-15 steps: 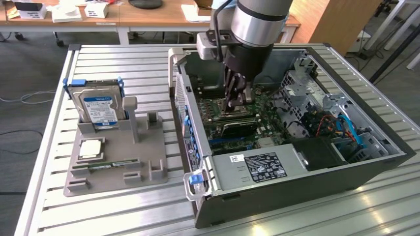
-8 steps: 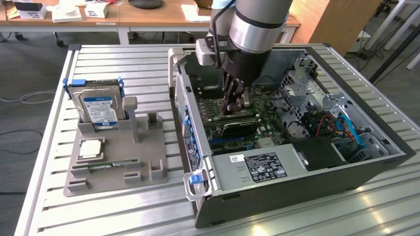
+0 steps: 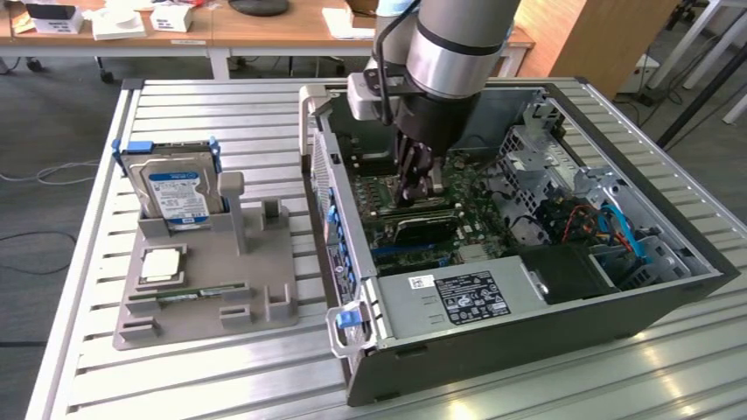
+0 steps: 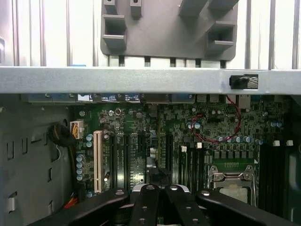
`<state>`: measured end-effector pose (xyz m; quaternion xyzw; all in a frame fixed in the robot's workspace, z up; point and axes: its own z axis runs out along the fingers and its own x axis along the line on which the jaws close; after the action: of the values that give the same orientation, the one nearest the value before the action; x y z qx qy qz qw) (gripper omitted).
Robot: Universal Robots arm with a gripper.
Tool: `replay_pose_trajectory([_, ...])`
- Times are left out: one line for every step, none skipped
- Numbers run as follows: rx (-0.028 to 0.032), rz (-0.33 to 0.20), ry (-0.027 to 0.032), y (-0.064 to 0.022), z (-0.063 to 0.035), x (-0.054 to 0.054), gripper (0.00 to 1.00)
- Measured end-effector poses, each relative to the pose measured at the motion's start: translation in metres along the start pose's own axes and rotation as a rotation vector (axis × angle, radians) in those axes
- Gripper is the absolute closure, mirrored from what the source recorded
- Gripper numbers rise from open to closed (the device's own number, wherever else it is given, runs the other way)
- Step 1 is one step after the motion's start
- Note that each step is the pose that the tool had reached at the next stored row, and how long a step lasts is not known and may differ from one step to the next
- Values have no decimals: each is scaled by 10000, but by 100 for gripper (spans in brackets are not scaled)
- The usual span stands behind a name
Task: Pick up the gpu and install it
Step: 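Press down on the gpu until it lock into place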
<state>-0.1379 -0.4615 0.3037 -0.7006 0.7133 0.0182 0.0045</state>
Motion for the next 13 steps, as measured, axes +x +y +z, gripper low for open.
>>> replay_pose_trajectory([1, -1, -1, 14, 4, 0, 89])
replay_pose_trajectory([0, -4, -1, 29, 8, 1, 89])
replay_pose_trajectory([0, -3, -1, 45, 11, 1, 89])
replay_pose_trajectory([1, -2, -2, 53, 14, 0, 89])
replay_pose_trajectory([-1, -3, 1, 55, 14, 1, 89])
replay_pose_trajectory([-1, -4, 0, 57, 19, 1, 89])
replay_pose_trajectory([0, -4, -1, 58, 26, 1, 89])
replay_pose_trajectory([0, -4, 0, 58, 30, 1, 89])
replay_pose_trajectory([-1, -4, 2, 58, 29, 1, 89])
replay_pose_trajectory([-1, -3, 1, 59, 30, 1, 89])
replay_pose_trajectory([-1, -3, 1, 59, 30, 1, 89])
replay_pose_trajectory([0, -3, 0, 58, 37, 1, 89])
replay_pose_trajectory([1, -3, -2, 58, 53, 2, 89])
